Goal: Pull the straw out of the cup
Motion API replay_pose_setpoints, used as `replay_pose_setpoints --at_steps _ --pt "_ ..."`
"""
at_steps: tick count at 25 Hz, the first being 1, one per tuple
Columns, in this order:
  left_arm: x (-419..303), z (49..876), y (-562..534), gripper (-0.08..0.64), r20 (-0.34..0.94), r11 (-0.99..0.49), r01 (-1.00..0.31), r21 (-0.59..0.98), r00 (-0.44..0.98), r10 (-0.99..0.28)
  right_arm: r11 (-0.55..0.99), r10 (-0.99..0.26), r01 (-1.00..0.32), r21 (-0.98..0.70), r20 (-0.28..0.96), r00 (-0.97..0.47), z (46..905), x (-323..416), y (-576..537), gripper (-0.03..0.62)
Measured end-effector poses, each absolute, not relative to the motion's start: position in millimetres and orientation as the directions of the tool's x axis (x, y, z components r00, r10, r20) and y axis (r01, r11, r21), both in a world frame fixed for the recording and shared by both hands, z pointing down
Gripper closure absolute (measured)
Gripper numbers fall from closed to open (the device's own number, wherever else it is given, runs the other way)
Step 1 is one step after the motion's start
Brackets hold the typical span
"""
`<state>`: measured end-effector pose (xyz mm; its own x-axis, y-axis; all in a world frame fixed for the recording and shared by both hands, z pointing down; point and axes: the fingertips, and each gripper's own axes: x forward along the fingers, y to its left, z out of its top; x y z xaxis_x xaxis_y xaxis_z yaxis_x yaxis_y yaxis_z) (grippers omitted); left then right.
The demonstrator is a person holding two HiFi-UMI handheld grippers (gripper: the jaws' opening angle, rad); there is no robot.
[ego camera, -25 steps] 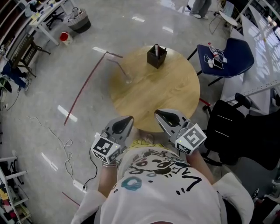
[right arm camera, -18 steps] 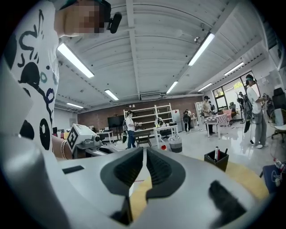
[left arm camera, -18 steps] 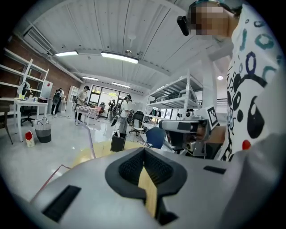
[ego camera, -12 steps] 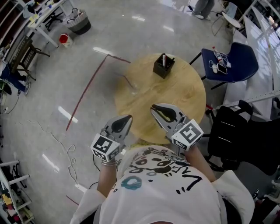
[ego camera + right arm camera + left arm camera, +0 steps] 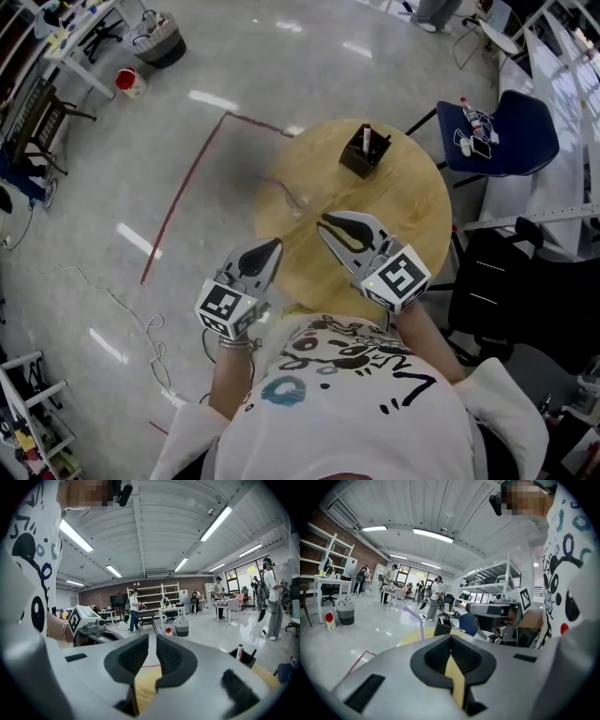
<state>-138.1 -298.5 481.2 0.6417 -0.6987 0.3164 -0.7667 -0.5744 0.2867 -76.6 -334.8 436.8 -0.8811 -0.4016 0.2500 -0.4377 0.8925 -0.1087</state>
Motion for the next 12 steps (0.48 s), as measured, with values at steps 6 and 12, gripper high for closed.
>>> replay_pose_setpoints --at_steps 6,12 --pt "-155 500 -330 0.545 0.333 -0.565 -0.757 0.327 0.652 -0.681 0.891 -0.390 -0.439 -0.111 0.307 -0.868 458 -103 -368 0.526" --pt "-167 516 -357 0.545 0.338 -0.570 -0.741 0.355 0.670 -0.661 0.900 -0.359 -0.424 -0.101 0.379 -0.853 486 -128 -394 0.501"
